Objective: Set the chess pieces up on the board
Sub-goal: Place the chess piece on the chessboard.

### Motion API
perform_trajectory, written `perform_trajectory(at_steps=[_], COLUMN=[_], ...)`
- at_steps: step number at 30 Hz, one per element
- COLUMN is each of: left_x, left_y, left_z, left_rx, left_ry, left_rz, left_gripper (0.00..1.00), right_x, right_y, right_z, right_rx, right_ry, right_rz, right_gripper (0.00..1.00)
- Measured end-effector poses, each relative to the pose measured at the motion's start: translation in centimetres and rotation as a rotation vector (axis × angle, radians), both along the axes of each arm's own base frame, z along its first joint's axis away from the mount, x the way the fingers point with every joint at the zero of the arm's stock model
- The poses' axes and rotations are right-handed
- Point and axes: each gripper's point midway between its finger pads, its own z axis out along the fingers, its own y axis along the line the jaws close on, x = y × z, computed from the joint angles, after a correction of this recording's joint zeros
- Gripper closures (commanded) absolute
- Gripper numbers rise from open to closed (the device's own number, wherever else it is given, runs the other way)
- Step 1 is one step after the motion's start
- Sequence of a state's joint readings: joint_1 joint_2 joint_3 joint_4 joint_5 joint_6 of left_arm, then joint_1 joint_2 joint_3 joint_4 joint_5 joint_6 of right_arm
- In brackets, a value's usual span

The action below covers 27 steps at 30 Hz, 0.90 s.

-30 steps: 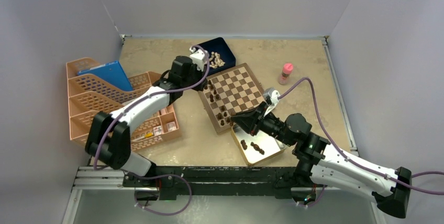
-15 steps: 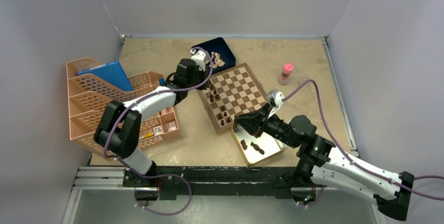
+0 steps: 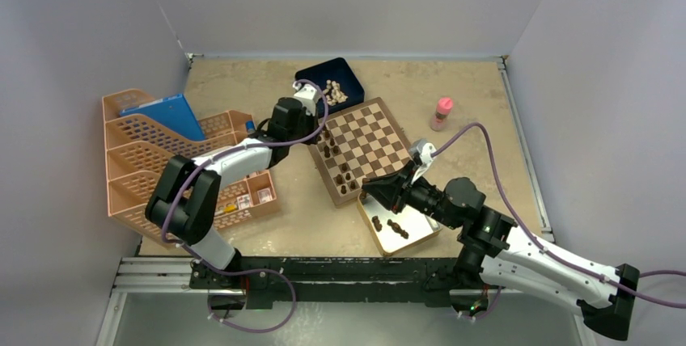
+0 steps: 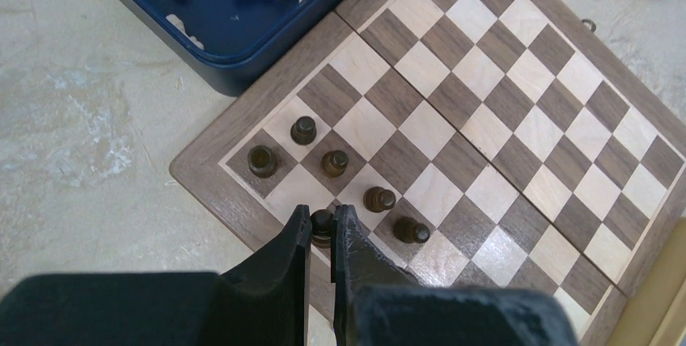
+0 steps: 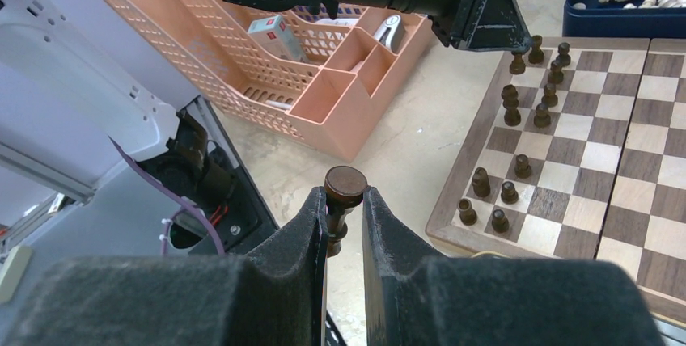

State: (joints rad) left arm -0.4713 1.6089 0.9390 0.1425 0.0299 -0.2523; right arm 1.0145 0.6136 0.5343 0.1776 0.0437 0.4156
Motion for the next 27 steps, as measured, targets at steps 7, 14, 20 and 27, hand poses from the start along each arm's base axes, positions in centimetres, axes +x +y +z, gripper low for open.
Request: perform_trajectory(at_steps=[7,14,20,27], left_x=[-0.6,-0.6,-0.6,-1.1], left_y=[0.0,-0.2,-0.2,-0.3], left_z=[-1.6,-1.8,-2.3,-2.9], left_rx=[0.009,0.005,0.012,0.006], left_ry=[0.034,0.033,0.038,0.048], left_rz=[-0.014,-0.024,-0.029,-0.045], left_gripper=[1.0,1.0,1.0,0.95], right_x=[0.2,0.2,0.2,0.2], right_y=[0.3,0.3,0.3,0.3], right_z=[-0.8,-0.7,-0.7,-0.8], right_rx=[-0.027,-0.028,-0.028,-0.028], right_ry=[0.009,0.008,0.008,0.009], right_rz=[0.0,0.0,0.0,0.0], right_gripper=[0.96,0.96,0.96,0.95])
